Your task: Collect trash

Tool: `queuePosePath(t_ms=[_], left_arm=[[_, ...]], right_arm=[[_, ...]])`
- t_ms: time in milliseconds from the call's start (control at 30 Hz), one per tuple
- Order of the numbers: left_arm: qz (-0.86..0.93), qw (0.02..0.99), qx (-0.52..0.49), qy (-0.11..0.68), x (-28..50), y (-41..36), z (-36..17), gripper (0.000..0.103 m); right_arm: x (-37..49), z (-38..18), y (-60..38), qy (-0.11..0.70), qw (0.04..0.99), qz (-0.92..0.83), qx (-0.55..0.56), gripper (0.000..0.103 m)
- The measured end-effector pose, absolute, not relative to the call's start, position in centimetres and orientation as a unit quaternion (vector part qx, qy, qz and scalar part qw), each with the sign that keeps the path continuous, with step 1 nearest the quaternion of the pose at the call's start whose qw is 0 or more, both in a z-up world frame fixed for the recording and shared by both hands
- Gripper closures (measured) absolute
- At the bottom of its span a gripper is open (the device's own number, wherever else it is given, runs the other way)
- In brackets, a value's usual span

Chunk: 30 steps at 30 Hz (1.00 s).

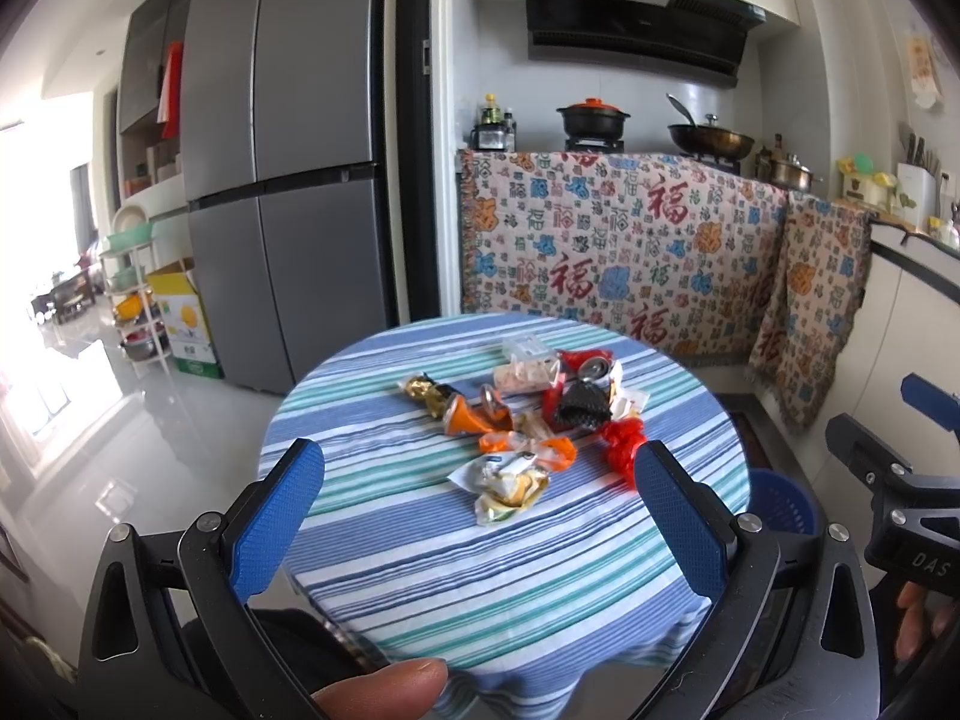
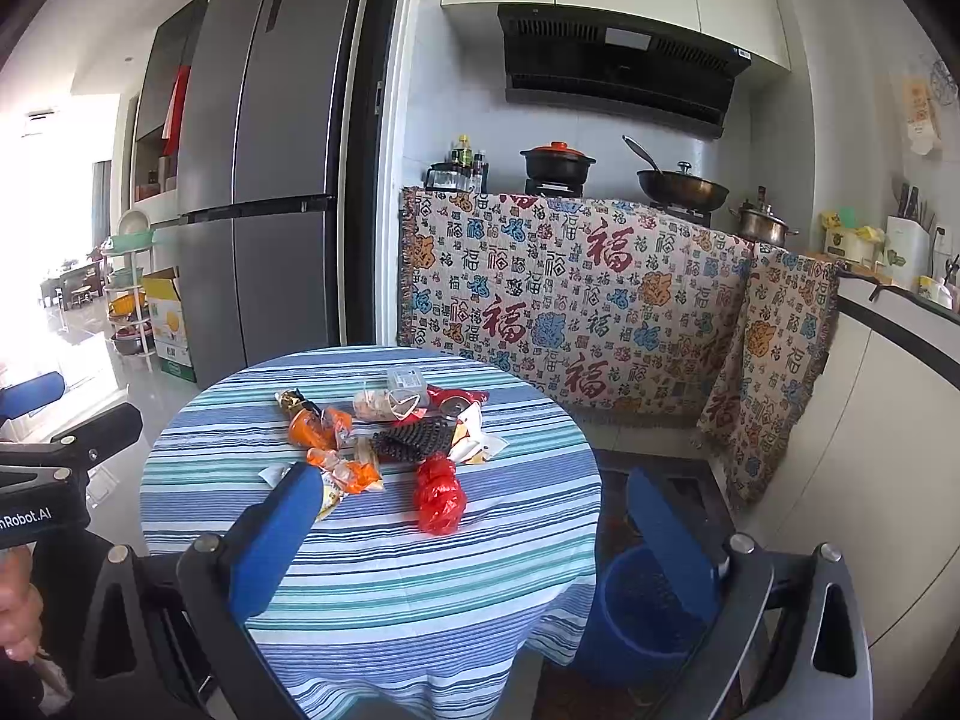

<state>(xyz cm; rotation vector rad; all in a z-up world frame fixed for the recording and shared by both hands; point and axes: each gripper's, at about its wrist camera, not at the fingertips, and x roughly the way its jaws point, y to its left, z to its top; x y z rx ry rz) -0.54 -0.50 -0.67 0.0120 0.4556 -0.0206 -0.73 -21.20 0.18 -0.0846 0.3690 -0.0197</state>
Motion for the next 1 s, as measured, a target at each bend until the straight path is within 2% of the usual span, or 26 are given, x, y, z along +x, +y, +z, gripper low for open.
queuePosePath(t_ms=[1000], left_arm=[[-0.008, 0.973, 0.011, 0.228, -0.79, -0.50, -1.12, 0.000]], right_arm=[[-0.41, -0.73, -21.62, 0.191, 0.981, -0.012, -0.041, 0.000]])
